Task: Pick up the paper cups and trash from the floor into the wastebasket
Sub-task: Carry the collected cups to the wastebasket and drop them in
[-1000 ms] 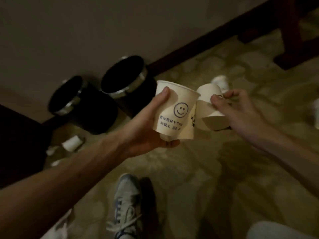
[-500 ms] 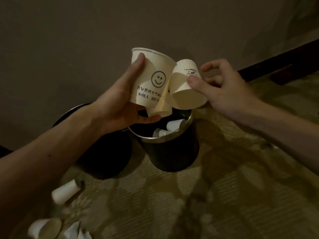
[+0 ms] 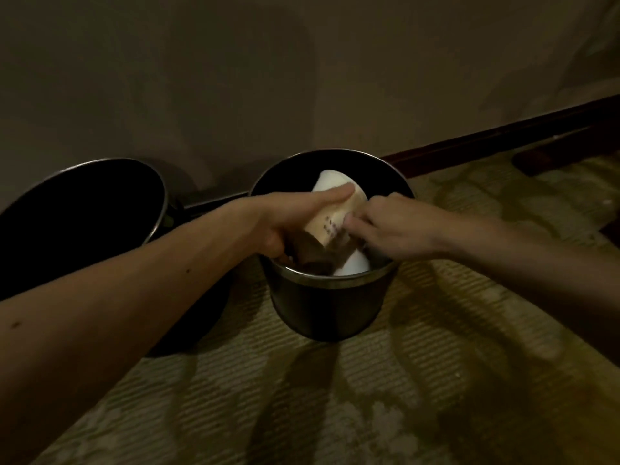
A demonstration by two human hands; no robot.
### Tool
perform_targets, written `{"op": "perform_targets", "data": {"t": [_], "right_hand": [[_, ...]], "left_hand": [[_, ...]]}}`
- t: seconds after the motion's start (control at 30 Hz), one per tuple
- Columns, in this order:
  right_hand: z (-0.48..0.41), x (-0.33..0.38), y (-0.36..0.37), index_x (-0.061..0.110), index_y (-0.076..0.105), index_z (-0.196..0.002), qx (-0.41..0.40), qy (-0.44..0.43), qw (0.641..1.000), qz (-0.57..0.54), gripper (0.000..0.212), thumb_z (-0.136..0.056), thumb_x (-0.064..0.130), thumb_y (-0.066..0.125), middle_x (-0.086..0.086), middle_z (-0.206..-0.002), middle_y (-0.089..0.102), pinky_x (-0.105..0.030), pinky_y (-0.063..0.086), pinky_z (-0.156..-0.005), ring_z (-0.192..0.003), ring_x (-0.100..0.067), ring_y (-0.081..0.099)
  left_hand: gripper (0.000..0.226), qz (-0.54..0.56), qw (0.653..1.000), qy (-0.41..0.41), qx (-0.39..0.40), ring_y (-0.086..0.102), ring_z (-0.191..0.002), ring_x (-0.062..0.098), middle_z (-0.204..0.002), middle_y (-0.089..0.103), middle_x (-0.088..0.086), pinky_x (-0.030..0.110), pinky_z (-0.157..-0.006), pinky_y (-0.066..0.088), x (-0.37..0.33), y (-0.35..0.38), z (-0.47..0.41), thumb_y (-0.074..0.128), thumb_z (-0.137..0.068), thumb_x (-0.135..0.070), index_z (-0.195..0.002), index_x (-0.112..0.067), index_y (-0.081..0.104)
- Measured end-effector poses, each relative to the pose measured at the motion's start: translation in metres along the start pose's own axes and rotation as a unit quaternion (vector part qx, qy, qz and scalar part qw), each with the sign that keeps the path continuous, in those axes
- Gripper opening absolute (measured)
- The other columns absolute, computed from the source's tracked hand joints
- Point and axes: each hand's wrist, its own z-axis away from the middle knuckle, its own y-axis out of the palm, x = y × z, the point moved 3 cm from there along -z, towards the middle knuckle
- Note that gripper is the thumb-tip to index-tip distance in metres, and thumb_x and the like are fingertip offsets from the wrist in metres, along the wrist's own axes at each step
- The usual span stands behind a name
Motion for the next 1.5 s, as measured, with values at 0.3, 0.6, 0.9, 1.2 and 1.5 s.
{"op": "perform_targets", "data": {"t": [0.3, 0.6, 0.9, 1.2, 1.5], "right_hand": [[0.030, -0.021, -0.018, 0.024, 0.071, -0.109, -0.112, -0.050, 0.992, 0.017, 0.020, -0.095, 0.031, 0.058, 0.008, -0.103, 0.071, -0.030, 0.053, -0.082, -0.095, -0.007, 0.063], [0.133, -0.107, -0.057, 0.032, 0.068, -0.093, -0.153, 0.040, 0.987, -0.012, 0.011, -0.088, 0.039, 0.061, 0.017, -0.088, 0.069, -0.024, 0.056, -0.070, -0.083, 0.002, 0.065], [0.189, -0.252, -0.034, 0.030, 0.068, -0.096, -0.169, 0.201, 0.961, -0.085, 0.009, -0.089, 0.033, 0.064, 0.008, -0.090, 0.069, -0.031, 0.054, -0.075, -0.085, -0.008, 0.065], [0.142, -0.354, 0.036, 0.012, 0.052, -0.140, -0.157, 0.236, 0.934, -0.219, 0.038, -0.102, 0.015, 0.047, -0.008, -0.140, 0.054, -0.001, 0.034, -0.077, -0.110, -0.005, 0.047], [0.127, -0.377, 0.074, 0.002, 0.038, -0.146, -0.150, 0.243, 0.828, -0.483, 0.048, -0.099, -0.005, 0.045, -0.014, -0.127, 0.059, -0.018, 0.048, -0.092, -0.106, -0.011, 0.061]], "left_hand": [[0.042, -0.204, 0.970, 0.029, -0.128, 0.064, -0.088, 0.021, -0.106, 0.062, 0.002, 0.034, -0.059, 0.055, -0.002, -0.004, -0.017, 0.067, -0.090, -0.045, -0.122, -0.018, 0.059], [0.033, -0.344, 0.815, 0.400, -0.239, 0.058, -0.054, -0.002, -0.057, 0.062, -0.014, 0.018, -0.046, 0.033, -0.066, 0.098, 0.035, 0.062, -0.092, -0.042, -0.063, -0.025, 0.060], [0.031, -0.300, 0.874, 0.369, -0.100, 0.059, -0.062, -0.003, -0.062, 0.062, -0.010, 0.020, -0.052, 0.042, -0.087, 0.228, -0.047, 0.066, -0.091, -0.040, -0.067, -0.022, 0.064], [0.032, -0.254, 0.942, 0.214, -0.054, 0.064, -0.081, 0.023, -0.103, 0.067, 0.010, 0.032, -0.070, 0.053, -0.064, 0.293, -0.182, 0.069, -0.091, -0.032, -0.118, -0.025, 0.054], [0.076, -0.141, 0.962, 0.234, 0.006, 0.065, -0.081, 0.006, -0.110, 0.062, -0.001, 0.013, -0.057, 0.050, -0.073, 0.336, -0.234, 0.068, -0.092, -0.029, -0.155, -0.028, 0.024]]}}
